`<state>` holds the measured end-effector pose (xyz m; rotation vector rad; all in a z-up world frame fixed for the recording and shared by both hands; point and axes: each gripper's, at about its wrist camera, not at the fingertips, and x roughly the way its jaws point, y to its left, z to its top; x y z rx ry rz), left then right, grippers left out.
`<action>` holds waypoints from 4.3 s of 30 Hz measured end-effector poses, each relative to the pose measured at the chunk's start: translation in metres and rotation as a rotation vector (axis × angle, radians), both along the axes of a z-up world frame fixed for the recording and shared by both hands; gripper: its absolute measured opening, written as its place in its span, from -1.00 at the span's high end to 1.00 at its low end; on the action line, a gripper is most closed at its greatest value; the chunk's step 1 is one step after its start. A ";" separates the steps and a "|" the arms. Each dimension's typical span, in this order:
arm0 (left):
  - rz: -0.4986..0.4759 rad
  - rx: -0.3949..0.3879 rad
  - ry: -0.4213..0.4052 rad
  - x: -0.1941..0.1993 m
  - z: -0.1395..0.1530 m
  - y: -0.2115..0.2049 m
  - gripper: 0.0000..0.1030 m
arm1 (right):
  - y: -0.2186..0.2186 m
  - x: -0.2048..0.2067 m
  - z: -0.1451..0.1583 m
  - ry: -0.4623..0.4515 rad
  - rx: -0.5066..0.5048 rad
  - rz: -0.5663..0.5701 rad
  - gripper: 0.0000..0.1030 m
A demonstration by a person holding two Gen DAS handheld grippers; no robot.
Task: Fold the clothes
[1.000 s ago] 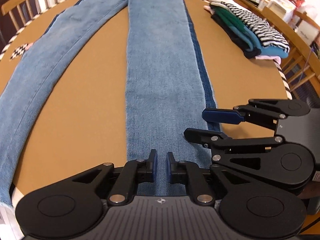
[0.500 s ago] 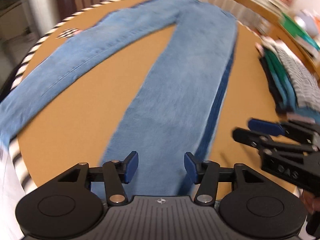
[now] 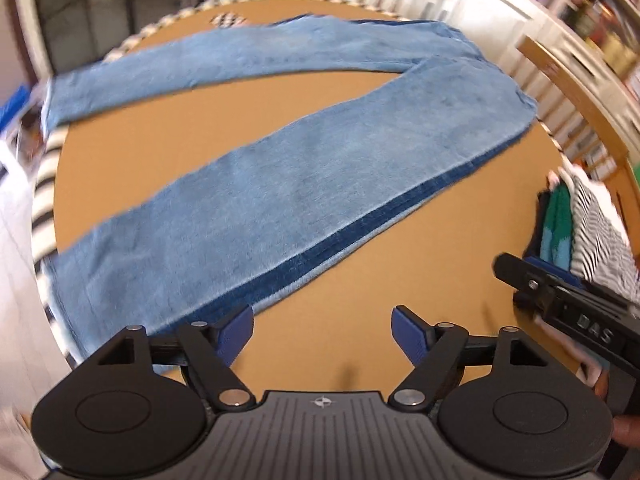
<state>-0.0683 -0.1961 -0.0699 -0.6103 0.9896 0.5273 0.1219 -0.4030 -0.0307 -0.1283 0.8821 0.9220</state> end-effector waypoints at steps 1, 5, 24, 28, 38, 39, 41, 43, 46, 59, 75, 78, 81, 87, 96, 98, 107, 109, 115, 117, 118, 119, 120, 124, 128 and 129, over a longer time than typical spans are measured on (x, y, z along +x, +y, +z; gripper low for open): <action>0.026 -0.020 -0.009 0.001 -0.003 0.003 -0.51 | -0.001 0.002 0.004 -0.005 0.006 0.010 -0.01; 0.072 -0.066 -0.022 0.007 -0.012 0.007 -0.51 | -0.001 0.027 0.018 -0.042 0.019 0.012 -0.09; 1.231 -0.532 -0.561 -0.020 -0.061 -0.025 -0.52 | -0.014 0.381 -0.043 0.508 0.247 -0.353 -0.21; 1.391 -0.458 -0.612 -0.021 -0.067 -0.047 -0.52 | -0.012 0.405 -0.081 0.663 0.240 -0.437 -0.20; 1.498 -0.360 -0.713 -0.020 -0.081 -0.046 -0.50 | 0.005 0.408 -0.097 0.648 0.264 -0.398 -0.21; 1.504 -0.355 -0.721 -0.021 -0.083 -0.044 -0.49 | 0.007 0.409 -0.097 0.643 0.261 -0.397 -0.21; 1.523 -0.340 -0.735 -0.022 -0.085 -0.041 -0.49 | 0.010 0.412 -0.094 0.639 0.253 -0.396 -0.22; 1.538 -0.323 -0.747 -0.026 -0.086 -0.040 -0.48 | 0.007 0.415 -0.093 0.647 0.262 -0.406 -0.28; 1.542 -0.299 -0.740 -0.026 -0.085 -0.037 -0.48 | 0.007 0.415 -0.093 0.639 0.277 -0.404 -0.36; 1.528 -0.203 -0.697 -0.016 -0.080 -0.035 -0.50 | 0.011 0.416 -0.095 0.613 0.299 -0.433 -0.24; 1.551 -0.316 -0.831 -0.019 -0.107 -0.040 -0.02 | 0.002 0.423 -0.100 0.671 0.325 -0.462 0.01; 1.544 -0.307 -0.819 -0.016 -0.106 -0.039 -0.02 | -0.001 0.424 -0.104 0.700 0.347 -0.480 0.01; 1.540 -0.307 -0.819 -0.016 -0.105 -0.039 -0.02 | -0.003 0.426 -0.106 0.728 0.367 -0.487 -0.05; 1.542 -0.317 -0.822 -0.016 -0.105 -0.032 -0.02 | 0.019 0.417 -0.101 0.727 0.263 -0.315 0.04; 1.552 -0.308 -0.823 -0.012 -0.104 -0.041 -0.02 | 0.027 0.413 -0.105 0.709 0.283 -0.302 0.34; 1.558 -0.306 -0.814 -0.012 -0.103 -0.042 0.03 | 0.023 0.414 -0.109 0.725 0.293 -0.343 0.69; 1.581 -0.341 -0.789 -0.018 -0.117 -0.044 0.91 | 0.019 0.413 -0.116 0.726 0.312 -0.400 0.91; 1.570 -0.330 -0.775 -0.018 -0.115 -0.042 0.91 | 0.022 0.411 -0.116 0.714 0.309 -0.393 0.92; 1.567 -0.338 -0.778 -0.022 -0.112 -0.047 0.91 | 0.016 0.410 -0.104 0.689 0.304 -0.369 0.92; 1.556 -0.339 -0.783 -0.025 -0.110 -0.051 0.91 | 0.011 0.408 -0.099 0.677 0.299 -0.365 0.92; 1.549 -0.341 -0.787 -0.027 -0.108 -0.054 0.91 | 0.007 0.406 -0.097 0.674 0.300 -0.364 0.93; 1.545 -0.345 -0.788 -0.029 -0.107 -0.057 0.91 | 0.002 0.405 -0.096 0.673 0.302 -0.363 0.93; 1.543 -0.350 -0.787 -0.031 -0.105 -0.061 0.91 | -0.003 0.403 -0.094 0.672 0.304 -0.363 0.94; 1.543 -0.369 -0.789 -0.046 -0.097 -0.078 0.91 | -0.016 0.393 -0.082 0.668 0.311 -0.334 0.95; 1.519 -0.344 -0.806 -0.052 -0.086 -0.082 0.91 | -0.021 0.388 -0.072 0.664 0.336 -0.304 0.95; 1.509 -0.328 -0.808 -0.051 -0.082 -0.081 0.91 | -0.021 0.388 -0.070 0.662 0.348 -0.300 0.95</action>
